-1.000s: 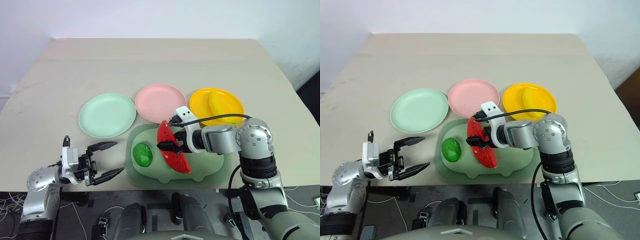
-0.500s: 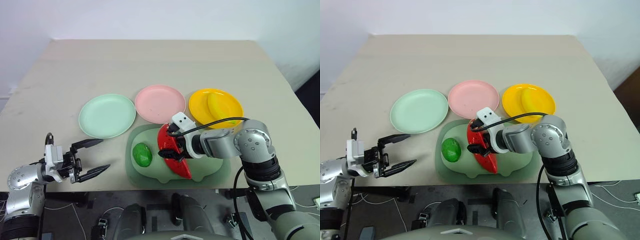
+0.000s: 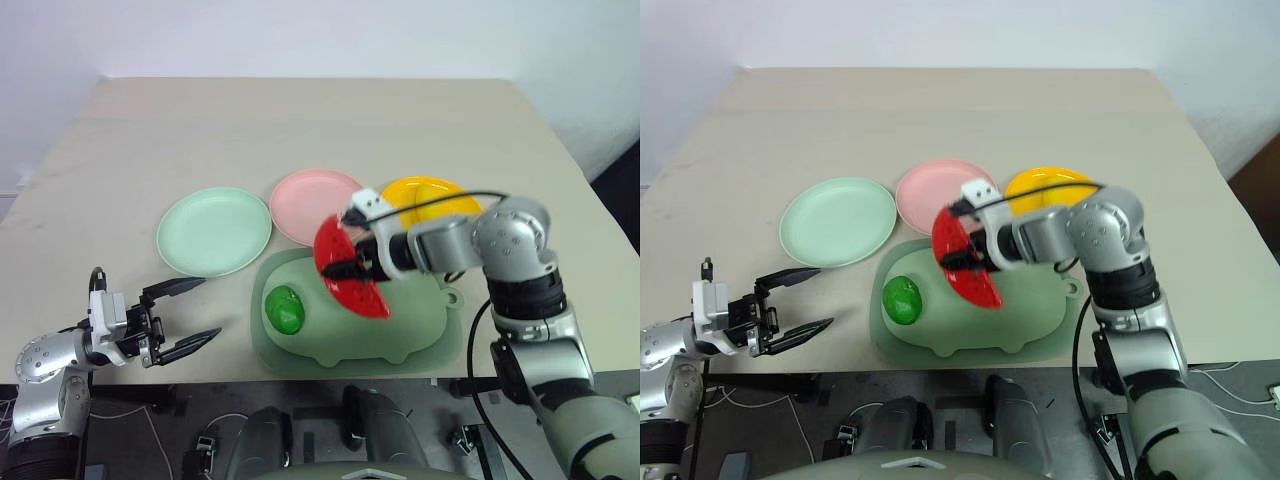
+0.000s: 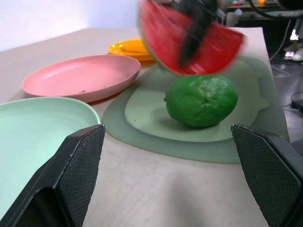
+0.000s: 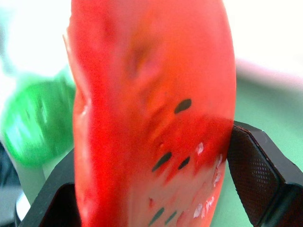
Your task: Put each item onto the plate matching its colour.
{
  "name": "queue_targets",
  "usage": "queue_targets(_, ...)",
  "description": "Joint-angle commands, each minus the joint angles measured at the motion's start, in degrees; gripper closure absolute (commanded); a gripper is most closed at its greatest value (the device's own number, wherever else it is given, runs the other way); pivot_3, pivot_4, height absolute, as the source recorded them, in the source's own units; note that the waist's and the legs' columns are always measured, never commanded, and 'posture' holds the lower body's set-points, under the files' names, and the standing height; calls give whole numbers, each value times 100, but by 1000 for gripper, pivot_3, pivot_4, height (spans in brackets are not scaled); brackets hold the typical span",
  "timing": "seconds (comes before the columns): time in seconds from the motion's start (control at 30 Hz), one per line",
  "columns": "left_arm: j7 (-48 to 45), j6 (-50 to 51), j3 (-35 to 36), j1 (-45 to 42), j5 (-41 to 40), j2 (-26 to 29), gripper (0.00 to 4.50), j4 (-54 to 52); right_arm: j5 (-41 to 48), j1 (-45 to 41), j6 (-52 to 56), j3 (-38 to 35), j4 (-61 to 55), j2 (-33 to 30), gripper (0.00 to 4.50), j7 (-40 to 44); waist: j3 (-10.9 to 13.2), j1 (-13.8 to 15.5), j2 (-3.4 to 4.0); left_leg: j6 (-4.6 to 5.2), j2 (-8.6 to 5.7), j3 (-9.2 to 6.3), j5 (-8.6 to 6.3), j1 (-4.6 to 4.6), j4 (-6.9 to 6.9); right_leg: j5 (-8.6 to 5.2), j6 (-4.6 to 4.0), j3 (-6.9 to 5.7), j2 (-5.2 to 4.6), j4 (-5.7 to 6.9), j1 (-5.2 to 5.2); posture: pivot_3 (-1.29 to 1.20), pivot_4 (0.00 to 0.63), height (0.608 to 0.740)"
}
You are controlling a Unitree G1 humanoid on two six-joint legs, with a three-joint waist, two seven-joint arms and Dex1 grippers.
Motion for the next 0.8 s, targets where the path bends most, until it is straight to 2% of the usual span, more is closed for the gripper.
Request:
queue_targets(0.03,77,13,68,22,-37,36,0,-199,-679,-716,-657,-2,660,-45,1249,565,0,-3,0,0,0,0,0,0,-3,0,0,-1,1,0,-1,0,150,736)
queue_targets(0.23,187,64,7,38,-7,25,0,-298,-2252,-1310,-2408,616,2546,241,1249,1479,0,-7,0,3,-9,3,-2,-2,-6,0,0,-1,-4,-4,0,0,150,736)
queue_targets(0.4,202,78,7,108,13,47,0,-310,-3117,-1606,-3586,587,3997,789,1249,1840,5,-31,8,3,-9,8,-2,-13,-7,1,1,-1,-4,-1,-13,0,150,736)
queue_targets(0.57,195,56,21,140,6,60,0,-289,-3578,-1803,-4160,368,4734,1066,1249,2028,8,-27,14,1,-4,8,-1,-25,-6,1,1,-6,-5,0,-21,0,150,736)
queue_targets(0.6,195,48,21,152,9,55,0,-284,-3647,-1825,-4236,329,4804,1090,697,2086,9,-19,14,1,-4,8,-1,-26,-6,1,1,-7,-6,-1,-21,0,150,736)
queue_targets(0.7,183,19,27,168,16,49,0,-252,-3776,-1858,-4288,194,4858,1110,42,2224,9,-16,15,-1,-5,6,0,-29,-6,1,1,-9,-9,-1,-21,0,150,736)
queue_targets(0.8,132,-38,17,132,35,44,0,-143,-3759,-1817,-4096,-9,4569,987,42,2422,10,-17,16,-5,-5,5,3,-31,-6,1,1,-10,-9,-1,-21,0,150,736)
